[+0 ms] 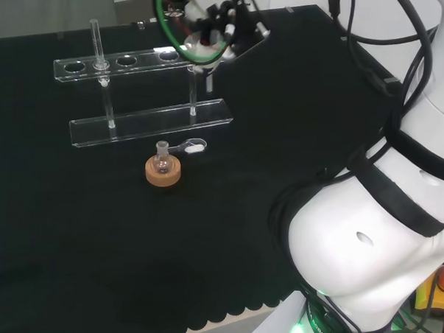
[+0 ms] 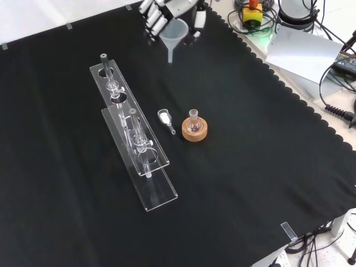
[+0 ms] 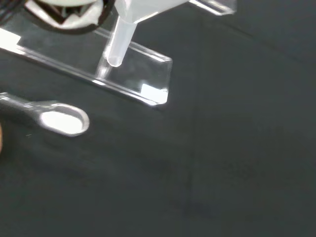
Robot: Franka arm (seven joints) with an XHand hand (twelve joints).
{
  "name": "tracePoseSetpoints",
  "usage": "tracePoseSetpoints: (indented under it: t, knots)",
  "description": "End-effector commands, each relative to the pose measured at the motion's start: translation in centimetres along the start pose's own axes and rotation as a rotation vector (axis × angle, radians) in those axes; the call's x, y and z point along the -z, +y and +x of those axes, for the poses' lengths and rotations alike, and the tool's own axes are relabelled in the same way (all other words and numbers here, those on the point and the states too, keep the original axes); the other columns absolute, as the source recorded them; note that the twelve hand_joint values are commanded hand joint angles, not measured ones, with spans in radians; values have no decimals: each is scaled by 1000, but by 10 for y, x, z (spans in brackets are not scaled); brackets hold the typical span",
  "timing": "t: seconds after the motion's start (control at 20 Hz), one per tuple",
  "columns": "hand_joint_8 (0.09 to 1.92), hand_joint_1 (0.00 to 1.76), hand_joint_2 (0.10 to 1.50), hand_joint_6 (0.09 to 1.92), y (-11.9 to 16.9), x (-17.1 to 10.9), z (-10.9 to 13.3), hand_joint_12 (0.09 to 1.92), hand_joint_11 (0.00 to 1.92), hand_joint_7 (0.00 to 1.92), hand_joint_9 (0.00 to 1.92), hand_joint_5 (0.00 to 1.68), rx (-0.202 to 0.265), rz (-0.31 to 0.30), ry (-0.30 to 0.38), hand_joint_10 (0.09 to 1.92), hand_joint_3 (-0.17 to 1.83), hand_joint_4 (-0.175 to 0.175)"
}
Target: Place the funnel on the round-bottom flask.
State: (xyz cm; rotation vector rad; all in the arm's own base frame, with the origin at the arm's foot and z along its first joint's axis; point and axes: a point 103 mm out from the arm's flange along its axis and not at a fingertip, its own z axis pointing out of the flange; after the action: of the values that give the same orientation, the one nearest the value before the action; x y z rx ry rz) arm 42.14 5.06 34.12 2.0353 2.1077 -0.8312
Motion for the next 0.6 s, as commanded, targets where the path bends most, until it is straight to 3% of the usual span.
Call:
tracePoseSetpoints:
  t: [0.05,0.6]
  knots:
    - [660,926,691,821,-4,-11,40,1347,513,573,988,745,43,17,-14,460,724,14]
    - [661,926,690,825,0,-21,65,1354,486,570,983,736,55,-3,-16,461,728,13]
